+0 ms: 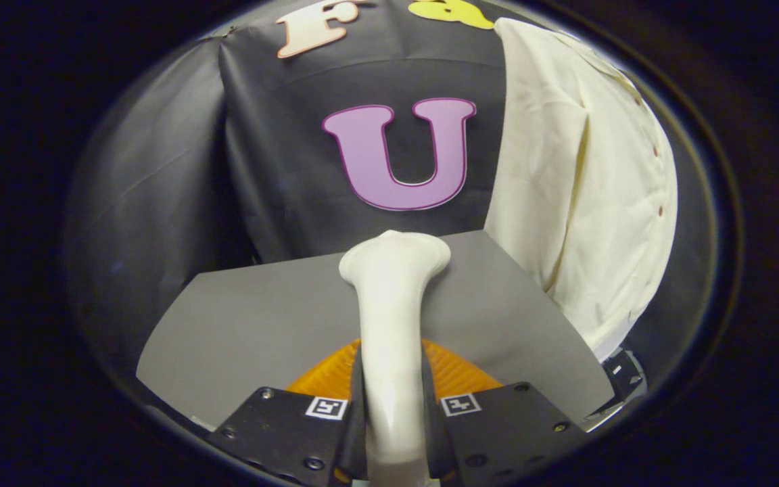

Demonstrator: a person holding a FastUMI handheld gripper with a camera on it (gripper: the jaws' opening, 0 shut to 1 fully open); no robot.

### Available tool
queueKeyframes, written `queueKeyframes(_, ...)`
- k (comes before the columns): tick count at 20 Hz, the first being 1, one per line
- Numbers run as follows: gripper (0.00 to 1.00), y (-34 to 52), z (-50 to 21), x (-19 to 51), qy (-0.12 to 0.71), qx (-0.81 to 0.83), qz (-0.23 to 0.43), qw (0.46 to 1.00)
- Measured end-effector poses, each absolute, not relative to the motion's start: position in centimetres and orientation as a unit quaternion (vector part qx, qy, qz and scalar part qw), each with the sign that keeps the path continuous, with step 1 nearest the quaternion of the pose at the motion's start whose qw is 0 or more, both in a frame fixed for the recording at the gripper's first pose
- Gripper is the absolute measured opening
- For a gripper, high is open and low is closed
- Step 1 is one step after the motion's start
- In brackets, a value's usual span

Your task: Iron the clothes twice with a garment steamer, once on the left side and once on the right side.

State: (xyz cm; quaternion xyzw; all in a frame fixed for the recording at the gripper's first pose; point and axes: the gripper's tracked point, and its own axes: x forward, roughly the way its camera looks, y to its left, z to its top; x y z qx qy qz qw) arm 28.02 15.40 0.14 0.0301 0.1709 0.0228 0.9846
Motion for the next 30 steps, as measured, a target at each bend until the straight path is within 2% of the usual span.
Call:
queueKeyframes(15, 0.33, 14.1, 4.8, 21.7, 0.088, 0.054, 0.078, 0.992)
queueKeyframes(25, 0.33, 9.3, 12.1, 17.3, 0.027, 0.033, 0.103, 0.994)
queueKeyframes(30, 0.33, 5.6, 15.6, 16.8, 0.0, 0.037, 0.092, 0.995)
